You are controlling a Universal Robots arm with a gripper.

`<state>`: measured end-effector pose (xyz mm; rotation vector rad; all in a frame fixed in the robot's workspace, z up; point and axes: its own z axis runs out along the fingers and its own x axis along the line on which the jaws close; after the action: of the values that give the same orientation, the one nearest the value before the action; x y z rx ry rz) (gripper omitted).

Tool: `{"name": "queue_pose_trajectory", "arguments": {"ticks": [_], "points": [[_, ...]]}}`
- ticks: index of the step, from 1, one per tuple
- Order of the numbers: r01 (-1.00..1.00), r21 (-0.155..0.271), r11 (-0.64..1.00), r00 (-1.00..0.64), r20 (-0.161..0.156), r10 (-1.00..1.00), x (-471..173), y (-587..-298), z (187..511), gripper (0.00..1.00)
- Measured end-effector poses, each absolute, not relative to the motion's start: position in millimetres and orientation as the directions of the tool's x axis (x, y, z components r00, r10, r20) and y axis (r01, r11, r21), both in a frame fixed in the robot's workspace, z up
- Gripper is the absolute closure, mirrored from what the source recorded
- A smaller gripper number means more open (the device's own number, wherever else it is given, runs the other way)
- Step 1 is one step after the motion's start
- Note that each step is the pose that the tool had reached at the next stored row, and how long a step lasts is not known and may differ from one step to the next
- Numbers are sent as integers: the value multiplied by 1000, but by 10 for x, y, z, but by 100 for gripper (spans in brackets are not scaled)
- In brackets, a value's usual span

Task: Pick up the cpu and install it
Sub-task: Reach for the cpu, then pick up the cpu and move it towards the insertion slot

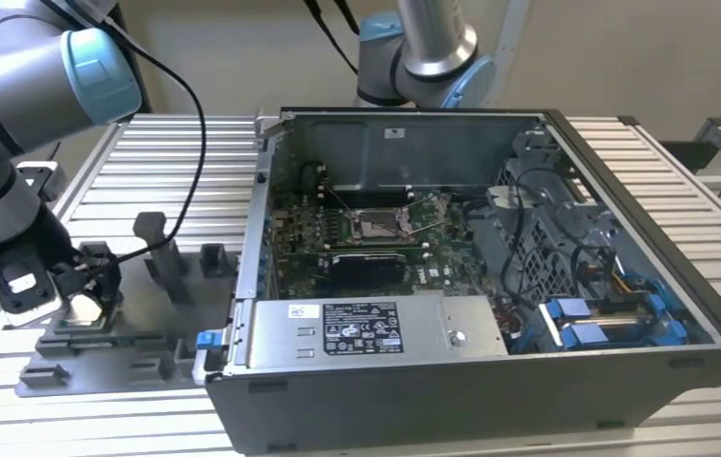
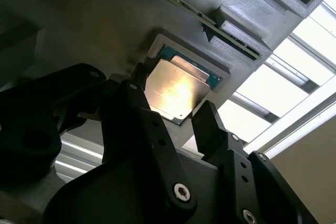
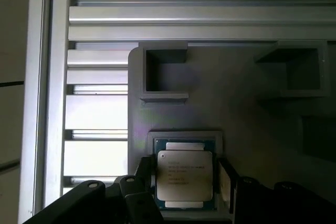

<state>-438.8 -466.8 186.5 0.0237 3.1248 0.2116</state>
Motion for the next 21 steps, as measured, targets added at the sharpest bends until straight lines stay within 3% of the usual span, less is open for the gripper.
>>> {"name": "queue_pose_trajectory", "arguments": {"ticks": [6, 7, 21], "points": [[14, 135, 991, -1000, -9, 16, -4388, -4668, 1865, 0], [14, 135, 991, -1000, -9, 16, -4388, -4668, 1864, 100], [15, 135, 991, -1000, -8, 16, -4388, -4667, 1879, 100]]}}
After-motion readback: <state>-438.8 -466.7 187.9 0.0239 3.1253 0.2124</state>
